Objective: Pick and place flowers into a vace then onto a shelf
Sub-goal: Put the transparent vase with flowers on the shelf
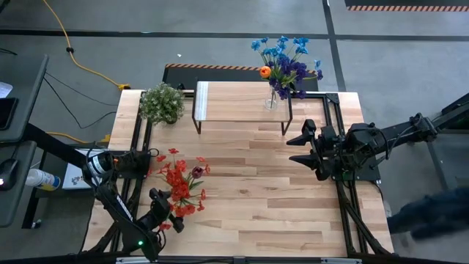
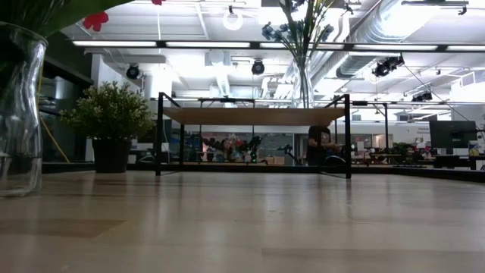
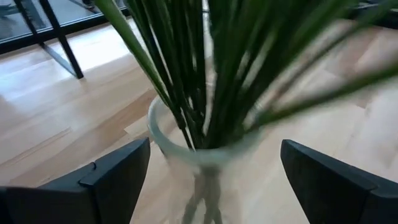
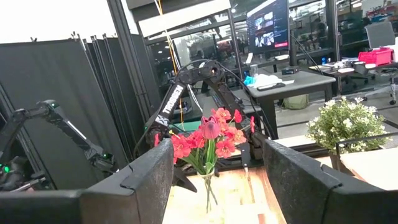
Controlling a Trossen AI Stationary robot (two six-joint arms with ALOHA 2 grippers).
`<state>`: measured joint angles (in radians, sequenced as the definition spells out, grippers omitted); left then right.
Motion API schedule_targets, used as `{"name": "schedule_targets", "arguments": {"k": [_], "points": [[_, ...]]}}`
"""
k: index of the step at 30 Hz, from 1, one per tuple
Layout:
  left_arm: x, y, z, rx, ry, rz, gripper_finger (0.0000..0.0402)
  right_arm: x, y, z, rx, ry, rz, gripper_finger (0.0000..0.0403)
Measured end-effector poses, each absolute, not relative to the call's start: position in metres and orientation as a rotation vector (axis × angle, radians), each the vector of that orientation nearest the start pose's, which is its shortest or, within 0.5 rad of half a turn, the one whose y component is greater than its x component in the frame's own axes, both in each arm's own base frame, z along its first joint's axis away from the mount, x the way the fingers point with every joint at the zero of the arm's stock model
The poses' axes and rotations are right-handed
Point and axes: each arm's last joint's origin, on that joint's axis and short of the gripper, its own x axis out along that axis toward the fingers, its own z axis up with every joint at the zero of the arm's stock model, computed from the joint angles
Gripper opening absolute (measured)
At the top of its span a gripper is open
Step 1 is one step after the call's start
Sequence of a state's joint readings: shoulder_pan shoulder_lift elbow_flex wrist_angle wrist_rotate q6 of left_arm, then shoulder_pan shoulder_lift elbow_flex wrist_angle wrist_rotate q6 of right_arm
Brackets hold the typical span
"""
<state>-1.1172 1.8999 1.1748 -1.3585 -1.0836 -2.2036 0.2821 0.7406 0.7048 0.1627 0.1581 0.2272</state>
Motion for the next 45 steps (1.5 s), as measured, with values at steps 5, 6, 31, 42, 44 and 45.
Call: {"name": "schedule_targets", "arguments": {"k": [5,6,31,42,44,45], "points": [[0.162,-0.240,0.165,-0.191,0.387,0.754,0.0390,0.162,0.042,0.345,0.255,-0.109,0.137,0.0236],[0.163,-0.239,0.165,-0.181,0.391,0.759,0.0388,0.162,0.042,0.345,0.254,-0.109,0.137,0.0236],[0.165,-0.237,0.163,-0.193,0.463,0.803,0.0318,0.162,0.042,0.345,0.251,-0.109,0.137,0.0236],[0.165,-0.238,0.163,-0.181,0.470,0.800,0.0207,0.162,0.042,0.345,0.243,-0.110,0.137,0.0236],[0.165,-0.237,0.163,-0.180,0.471,0.800,0.0207,0.162,0.042,0.345,0.243,-0.110,0.137,0.0236],[0.165,-0.237,0.163,-0.180,0.471,0.800,0.0207,0.162,0.042,0.345,0.243,-0.110,0.137,0.0236]]}}
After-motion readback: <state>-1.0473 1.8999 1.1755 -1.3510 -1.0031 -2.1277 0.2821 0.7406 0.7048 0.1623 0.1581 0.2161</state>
